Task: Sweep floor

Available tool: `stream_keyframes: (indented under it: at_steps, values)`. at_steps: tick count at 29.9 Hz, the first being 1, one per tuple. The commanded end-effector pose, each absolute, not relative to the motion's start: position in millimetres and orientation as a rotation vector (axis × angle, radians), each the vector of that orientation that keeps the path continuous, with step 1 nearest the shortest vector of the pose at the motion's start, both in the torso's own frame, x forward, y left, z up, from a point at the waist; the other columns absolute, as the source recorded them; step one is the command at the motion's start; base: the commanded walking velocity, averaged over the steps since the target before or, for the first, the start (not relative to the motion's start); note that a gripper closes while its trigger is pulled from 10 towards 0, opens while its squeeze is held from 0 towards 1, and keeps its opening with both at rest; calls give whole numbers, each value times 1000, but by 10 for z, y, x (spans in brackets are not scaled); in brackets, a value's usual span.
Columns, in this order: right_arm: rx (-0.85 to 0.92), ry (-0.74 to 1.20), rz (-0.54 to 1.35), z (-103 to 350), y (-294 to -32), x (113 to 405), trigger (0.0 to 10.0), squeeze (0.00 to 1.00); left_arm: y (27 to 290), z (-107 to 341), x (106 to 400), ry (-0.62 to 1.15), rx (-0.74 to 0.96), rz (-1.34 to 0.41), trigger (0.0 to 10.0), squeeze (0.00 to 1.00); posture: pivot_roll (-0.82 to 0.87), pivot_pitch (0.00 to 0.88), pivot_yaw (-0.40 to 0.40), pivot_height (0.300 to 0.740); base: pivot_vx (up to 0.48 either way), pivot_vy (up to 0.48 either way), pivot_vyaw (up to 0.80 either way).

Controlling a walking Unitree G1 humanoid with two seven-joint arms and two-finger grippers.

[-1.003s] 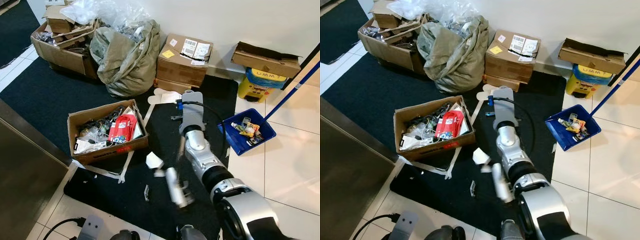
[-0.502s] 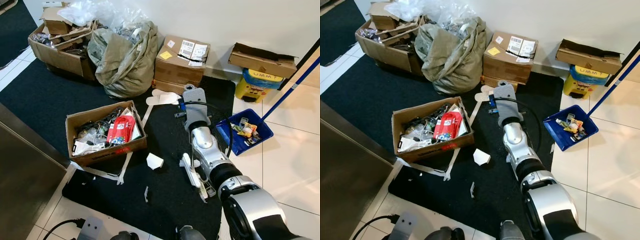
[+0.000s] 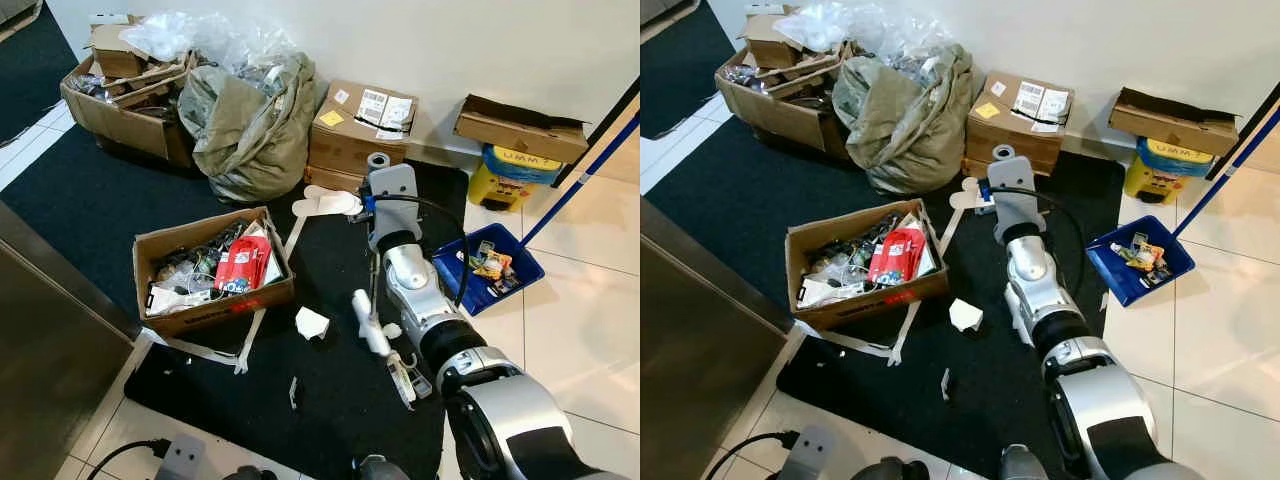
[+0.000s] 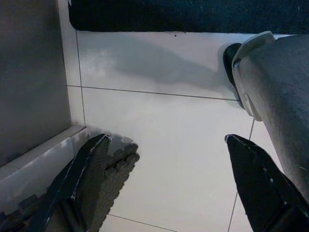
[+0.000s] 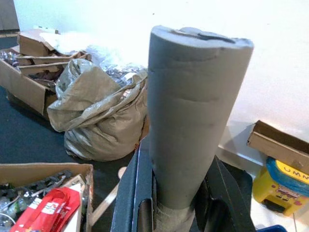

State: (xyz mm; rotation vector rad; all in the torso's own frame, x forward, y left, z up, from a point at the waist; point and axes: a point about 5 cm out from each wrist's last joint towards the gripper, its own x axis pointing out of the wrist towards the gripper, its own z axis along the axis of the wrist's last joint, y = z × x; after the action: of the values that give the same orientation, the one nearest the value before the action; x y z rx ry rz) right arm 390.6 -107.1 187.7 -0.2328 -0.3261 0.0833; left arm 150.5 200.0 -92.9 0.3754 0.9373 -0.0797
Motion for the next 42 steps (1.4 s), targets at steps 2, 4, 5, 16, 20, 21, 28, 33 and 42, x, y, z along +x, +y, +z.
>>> stream_keyframes:
  at_steps: [2,4,5,16,20,21,28,33,42]
  values:
    - [-27,-388,131,2096,-963,3905,10000,0,1933,-1000,1362,997,368,-110,10000,0,-51,139,19,740,0,0,0]
    - [-27,-388,131,2096,-963,3905,10000,0,1933,-1000,1362,997,368,-110,10000,0,-51,139,19,740,0,0,0]
    - [78,-388,157,2147,-925,3903,10000,0,1934,-994,1381,993,368,-105,10000,0,-51,139,19,740,0,0,0]
    - [389,-274,208,2078,-663,3850,10000,0,1908,-955,1502,967,362,-99,10000,0,-61,142,11,740,0,0,0]
    - [376,-211,218,1944,-524,3812,10000,0,1899,-965,1480,973,359,-98,10000,0,-61,153,6,740,0,0,0]
    - [376,-211,218,1944,-524,3812,10000,0,1899,-965,1480,973,359,-98,10000,0,-61,153,6,740,0,0,0]
    - [374,-74,240,1575,-358,3676,10000,0,1895,-980,1441,983,359,-98,10000,0,-59,168,7,740,0,0,0]
    - [391,58,257,1183,-298,3505,10000,0,1903,-1001,1379,997,362,-100,10000,0,-56,184,6,740,0,0,0]
    - [264,129,212,876,-409,3410,10000,0,1919,-1021,1305,1009,364,-97,10000,0,-51,216,2,740,0,0,0]
